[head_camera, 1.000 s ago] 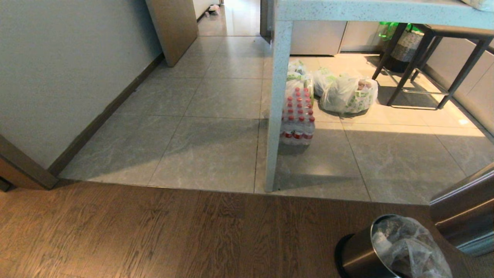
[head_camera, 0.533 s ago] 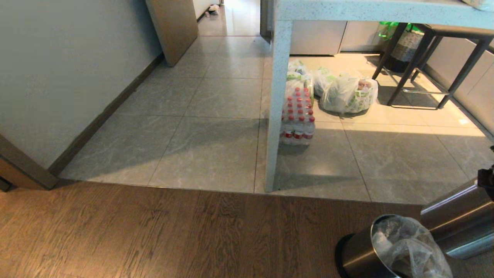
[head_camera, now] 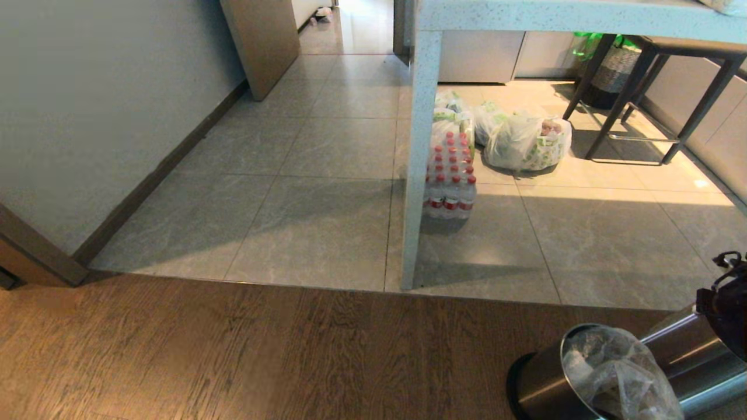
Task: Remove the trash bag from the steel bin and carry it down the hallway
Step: Place the outer trash can on the ground, then pick up the trash bag
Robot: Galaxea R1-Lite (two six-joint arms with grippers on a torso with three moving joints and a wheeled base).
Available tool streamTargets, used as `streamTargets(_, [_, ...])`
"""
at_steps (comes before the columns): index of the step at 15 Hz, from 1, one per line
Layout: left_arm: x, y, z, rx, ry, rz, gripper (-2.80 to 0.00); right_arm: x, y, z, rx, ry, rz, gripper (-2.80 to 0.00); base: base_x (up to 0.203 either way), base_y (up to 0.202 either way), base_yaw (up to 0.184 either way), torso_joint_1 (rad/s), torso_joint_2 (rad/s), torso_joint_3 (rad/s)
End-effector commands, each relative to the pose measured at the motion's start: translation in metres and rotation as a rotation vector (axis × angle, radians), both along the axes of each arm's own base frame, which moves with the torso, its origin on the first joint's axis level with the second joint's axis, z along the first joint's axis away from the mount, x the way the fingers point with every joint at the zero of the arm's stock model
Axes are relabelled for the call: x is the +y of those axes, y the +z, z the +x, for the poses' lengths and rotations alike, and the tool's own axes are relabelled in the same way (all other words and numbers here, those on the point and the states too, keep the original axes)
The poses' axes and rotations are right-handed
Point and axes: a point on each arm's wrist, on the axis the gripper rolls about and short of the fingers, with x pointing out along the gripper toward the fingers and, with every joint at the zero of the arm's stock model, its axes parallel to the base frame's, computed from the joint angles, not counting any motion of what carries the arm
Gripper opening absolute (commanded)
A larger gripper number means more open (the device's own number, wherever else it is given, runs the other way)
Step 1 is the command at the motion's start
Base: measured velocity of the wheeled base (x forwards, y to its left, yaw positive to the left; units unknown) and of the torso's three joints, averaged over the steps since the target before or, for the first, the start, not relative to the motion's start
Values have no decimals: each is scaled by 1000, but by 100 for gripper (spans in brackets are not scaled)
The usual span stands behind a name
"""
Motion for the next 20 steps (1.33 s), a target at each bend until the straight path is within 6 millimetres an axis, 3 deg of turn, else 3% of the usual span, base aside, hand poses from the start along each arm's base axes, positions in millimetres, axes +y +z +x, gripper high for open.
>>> streamTargets(1, [0,0,0,2,-1,0,-280,-1,-10,2,-3,14,14,-157,0,0,0,0,0,0])
streamTargets(2, [0,0,0,2,-1,1,-280,-2,-10,1,-4,13,16,0,0,0,0,0,0,0])
streamTargets(6, [0,0,0,2,0,1,-280,5,11,-8,-12,-10,30,0,0,0,0,0,0,0])
streamTargets(9, [0,0,0,2,1,0,-280,24,54,-24,-27,-7,27,0,0,0,0,0,0,0])
streamTargets(10, [0,0,0,2,0,0,-280,39,65,-33,-20,-2,43,-104,0,0,0,0,0,0])
streamTargets(11, [0,0,0,2,1,1,-280,54,78,-43,-22,5,60,-280,0,0,0,0,0,0])
streamTargets(14, [0,0,0,2,1,1,-280,101,120,-67,-52,70,86,-280,0,0,0,0,0,0])
streamTargets(16, [0,0,0,2,-1,1,-280,141,132,-91,-30,122,112,-280,0,0,0,0,0,0])
streamTargets(20, [0,0,0,2,-1,1,-280,193,128,-144,91,382,32,-280,0,0,0,0,0,0])
